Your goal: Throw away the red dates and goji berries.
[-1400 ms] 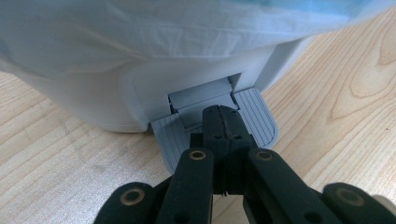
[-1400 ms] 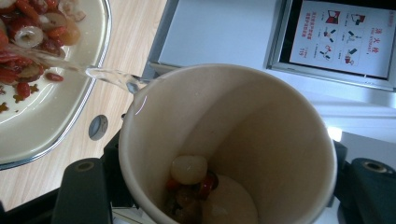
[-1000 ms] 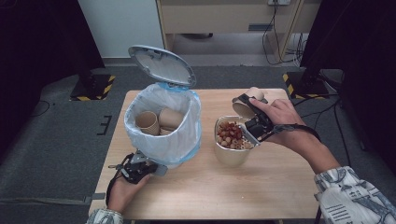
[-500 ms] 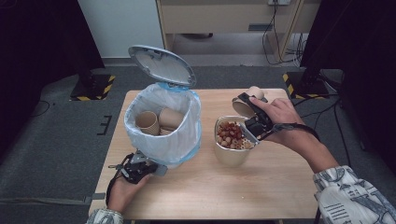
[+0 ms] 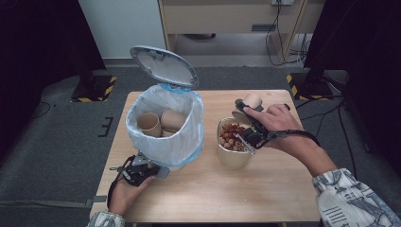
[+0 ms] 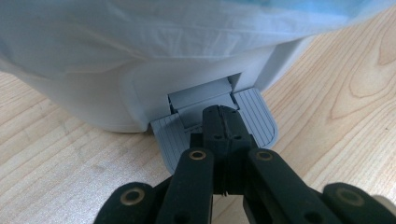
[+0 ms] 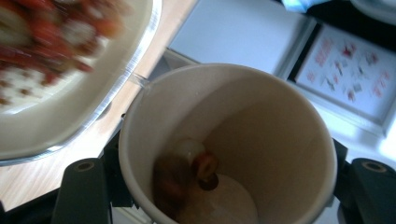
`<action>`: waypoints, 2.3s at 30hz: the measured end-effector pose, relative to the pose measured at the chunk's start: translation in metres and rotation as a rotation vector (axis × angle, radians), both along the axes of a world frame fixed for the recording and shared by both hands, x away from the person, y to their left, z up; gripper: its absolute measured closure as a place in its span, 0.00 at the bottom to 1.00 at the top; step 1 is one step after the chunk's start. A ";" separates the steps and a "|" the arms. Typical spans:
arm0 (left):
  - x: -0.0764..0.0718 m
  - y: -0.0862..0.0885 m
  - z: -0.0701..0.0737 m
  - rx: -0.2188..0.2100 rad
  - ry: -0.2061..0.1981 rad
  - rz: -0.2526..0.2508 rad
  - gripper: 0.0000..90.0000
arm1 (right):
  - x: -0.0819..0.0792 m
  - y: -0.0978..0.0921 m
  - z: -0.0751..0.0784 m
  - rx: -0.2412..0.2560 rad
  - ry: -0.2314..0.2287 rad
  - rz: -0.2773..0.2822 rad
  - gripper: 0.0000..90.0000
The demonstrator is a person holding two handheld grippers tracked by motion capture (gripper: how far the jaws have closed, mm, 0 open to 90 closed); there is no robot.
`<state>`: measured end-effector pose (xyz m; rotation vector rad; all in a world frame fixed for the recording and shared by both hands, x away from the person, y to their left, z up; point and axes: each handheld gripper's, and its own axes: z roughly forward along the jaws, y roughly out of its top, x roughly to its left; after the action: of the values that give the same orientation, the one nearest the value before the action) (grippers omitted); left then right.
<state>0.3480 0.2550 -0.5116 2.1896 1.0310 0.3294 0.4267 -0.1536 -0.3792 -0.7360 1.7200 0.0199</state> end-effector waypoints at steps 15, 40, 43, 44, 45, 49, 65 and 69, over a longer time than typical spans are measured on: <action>0.000 0.000 0.000 -0.001 0.000 0.001 1.00 | -0.002 -0.004 -0.008 0.008 -0.001 -0.004 0.35; 0.000 0.000 0.000 -0.003 0.001 0.000 1.00 | 0.011 -0.004 0.013 0.252 0.128 -0.035 0.34; 0.000 0.000 0.000 -0.003 0.001 0.000 1.00 | 0.012 -0.004 0.014 0.265 0.134 -0.037 0.34; 0.000 0.000 0.000 -0.003 0.001 0.000 1.00 | 0.013 -0.004 0.014 0.270 0.135 -0.039 0.34; 0.000 0.000 0.000 -0.004 0.002 -0.001 1.00 | 0.013 -0.004 0.015 0.274 0.137 -0.035 0.34; 0.000 0.000 0.000 -0.004 0.002 -0.001 1.00 | 0.014 -0.003 0.017 0.297 0.145 -0.035 0.34; 0.000 0.001 0.000 -0.004 0.002 -0.002 1.00 | 0.018 0.004 0.024 0.396 0.203 -0.037 0.33; 0.000 0.001 0.000 -0.004 0.002 -0.002 1.00 | 0.018 0.005 0.026 0.432 0.224 -0.035 0.33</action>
<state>0.3484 0.2557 -0.5117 2.1876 1.0296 0.3235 0.4452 -0.1488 -0.3531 -0.3925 1.8549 0.4507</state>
